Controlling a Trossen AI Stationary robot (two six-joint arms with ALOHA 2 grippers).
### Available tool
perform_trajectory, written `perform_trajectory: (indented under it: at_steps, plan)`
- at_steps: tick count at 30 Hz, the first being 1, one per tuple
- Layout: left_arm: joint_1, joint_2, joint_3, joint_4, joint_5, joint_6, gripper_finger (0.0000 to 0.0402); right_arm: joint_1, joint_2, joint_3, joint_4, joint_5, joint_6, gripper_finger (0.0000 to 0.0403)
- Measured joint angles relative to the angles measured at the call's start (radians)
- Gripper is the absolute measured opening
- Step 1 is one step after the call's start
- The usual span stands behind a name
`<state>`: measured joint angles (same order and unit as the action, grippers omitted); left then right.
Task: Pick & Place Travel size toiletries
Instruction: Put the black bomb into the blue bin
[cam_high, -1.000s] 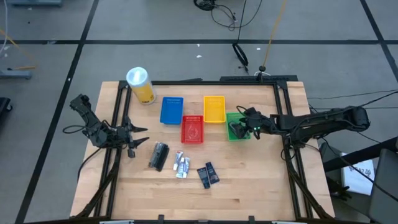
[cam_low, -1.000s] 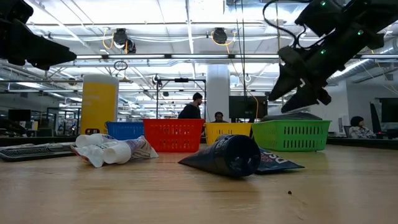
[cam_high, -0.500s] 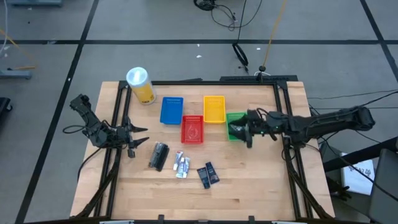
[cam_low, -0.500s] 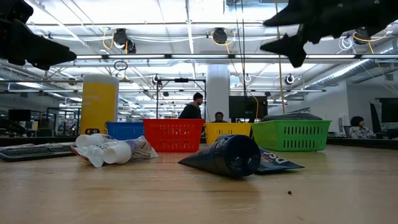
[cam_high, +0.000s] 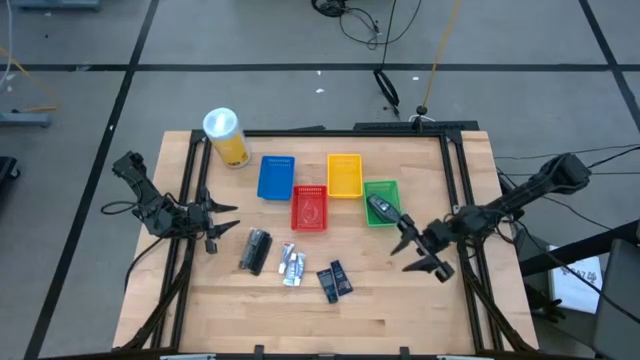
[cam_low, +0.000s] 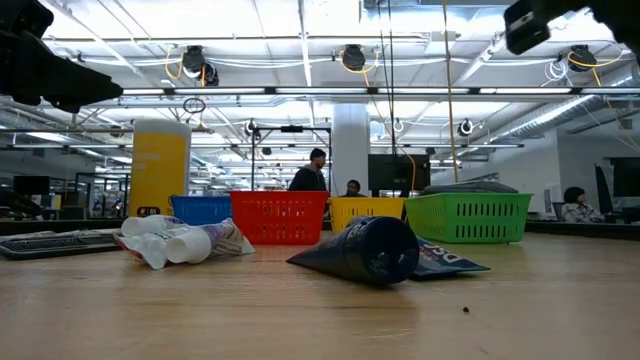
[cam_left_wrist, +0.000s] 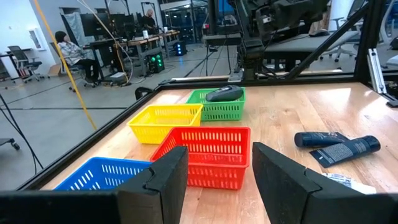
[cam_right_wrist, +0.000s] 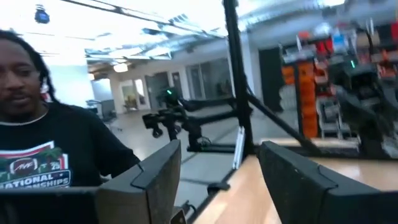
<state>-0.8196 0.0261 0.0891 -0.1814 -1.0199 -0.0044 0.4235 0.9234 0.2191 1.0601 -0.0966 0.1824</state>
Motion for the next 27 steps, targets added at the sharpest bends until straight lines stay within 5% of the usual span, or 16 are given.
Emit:
perform_trajectory:
  at_steps: [8, 16, 27]
  plan:
    - [0.000, 0.000, 0.000, 0.000, 0.000, 0.000, 0.0180, 0.003, -0.156, -0.093, -0.101, 0.012, -0.019, 0.0175]
    - [0.000, 0.000, 0.000, 0.000, 0.000, 0.000, 0.0180, -0.051, -0.406, -0.103, -0.402, 0.016, -0.012, 0.0117]
    - [0.000, 0.000, 0.000, 0.000, 0.000, 0.000, 0.0179, -0.057, -0.521, -0.103, -0.537, 0.015, -0.066, 0.0077]
